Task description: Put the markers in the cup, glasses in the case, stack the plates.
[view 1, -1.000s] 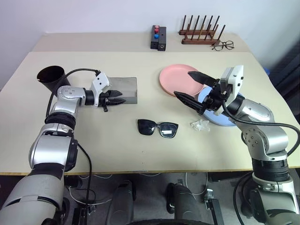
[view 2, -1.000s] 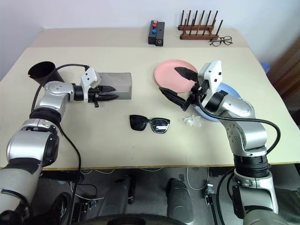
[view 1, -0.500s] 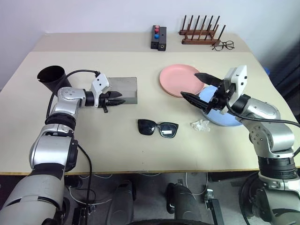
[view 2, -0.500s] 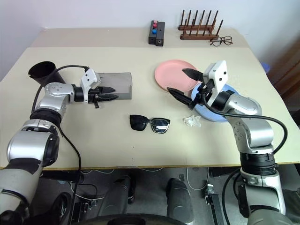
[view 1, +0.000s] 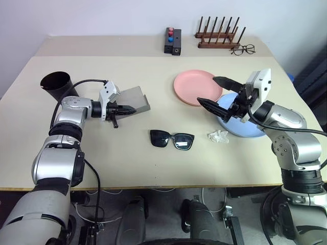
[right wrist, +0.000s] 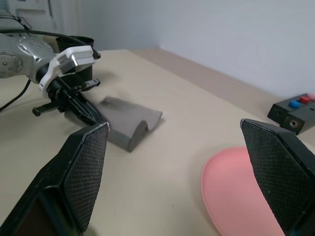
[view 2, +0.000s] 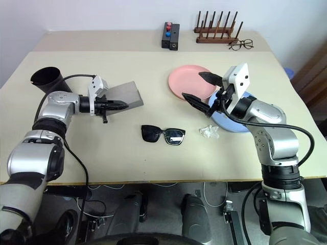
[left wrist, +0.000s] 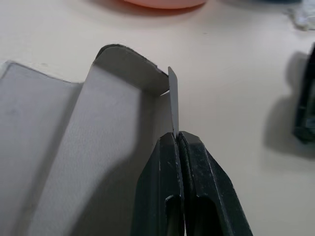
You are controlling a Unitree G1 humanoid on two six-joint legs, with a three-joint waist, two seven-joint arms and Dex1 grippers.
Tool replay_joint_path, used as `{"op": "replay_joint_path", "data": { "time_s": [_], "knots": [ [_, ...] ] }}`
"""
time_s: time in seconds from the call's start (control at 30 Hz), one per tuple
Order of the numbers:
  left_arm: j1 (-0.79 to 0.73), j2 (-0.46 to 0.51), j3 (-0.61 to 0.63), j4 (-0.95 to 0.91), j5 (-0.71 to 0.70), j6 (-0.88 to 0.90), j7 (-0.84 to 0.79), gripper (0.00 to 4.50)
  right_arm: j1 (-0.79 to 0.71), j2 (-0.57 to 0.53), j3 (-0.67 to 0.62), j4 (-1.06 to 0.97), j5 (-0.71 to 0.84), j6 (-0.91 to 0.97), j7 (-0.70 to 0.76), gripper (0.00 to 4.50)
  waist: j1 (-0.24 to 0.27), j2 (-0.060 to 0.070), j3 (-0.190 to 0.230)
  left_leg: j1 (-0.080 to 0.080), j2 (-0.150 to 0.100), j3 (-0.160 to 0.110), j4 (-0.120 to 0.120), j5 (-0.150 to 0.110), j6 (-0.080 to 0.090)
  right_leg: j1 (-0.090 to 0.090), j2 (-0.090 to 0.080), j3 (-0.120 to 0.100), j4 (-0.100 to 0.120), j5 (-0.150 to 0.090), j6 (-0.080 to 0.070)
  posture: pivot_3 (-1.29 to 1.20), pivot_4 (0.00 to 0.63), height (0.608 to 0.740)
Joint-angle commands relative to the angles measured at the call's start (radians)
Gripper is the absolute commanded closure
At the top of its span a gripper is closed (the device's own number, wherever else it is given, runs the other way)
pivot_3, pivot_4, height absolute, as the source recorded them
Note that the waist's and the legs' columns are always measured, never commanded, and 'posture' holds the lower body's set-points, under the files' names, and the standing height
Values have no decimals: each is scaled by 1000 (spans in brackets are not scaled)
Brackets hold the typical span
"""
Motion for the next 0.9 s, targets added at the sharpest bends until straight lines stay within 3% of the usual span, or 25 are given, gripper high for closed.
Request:
{"op": "replay_joint_path", "data": {
  "time_s": [0.03, 0.13, 0.33, 0.63, 0.9],
  "knots": [
    [20, 51, 18, -128, -48, 63, -92, 4451, -18, 6, -11, -14, 5, -22, 3, 122, -1, 0, 0, 0, 0, 0, 0, 0, 0, 0, 0, 0, 0, 0, 0, 0, 150, 740],
    [76, 116, 7, -309, -97, 201, -209, 4451, -16, 6, -13, -15, 9, -20, 5, 122, -7, 0, 0, 0, 0, 0, -1, 0, 0, 0, 0, 0, 0, 0, 0, 0, 150, 740],
    [206, 260, -91, -543, -113, 247, -227, 4451, -17, 12, -9, -6, 7, -26, 13, 122, -9, 1, 0, 1, 1, 0, -1, 0, 0, -1, 0, 0, 1, 0, 0, 0, 150, 740],
    [409, 344, -70, -906, -290, 381, -225, 4451, -26, 22, -11, -4, 12, -26, 13, 122, -1, 1, 0, 0, 1, 0, 0, 0, 0, -1, 0, 0, 0, -2, -4, 0, 150, 740],
    [519, 427, -46, -1003, -326, 410, -227, 4451, -32, 16, -19, 1, 18, -23, 26, 122, -2, 1, 1, 0, 1, 0, 0, 0, 0, -1, 0, 0, 0, -2, -4, 0, 150, 740]
  ]
}}
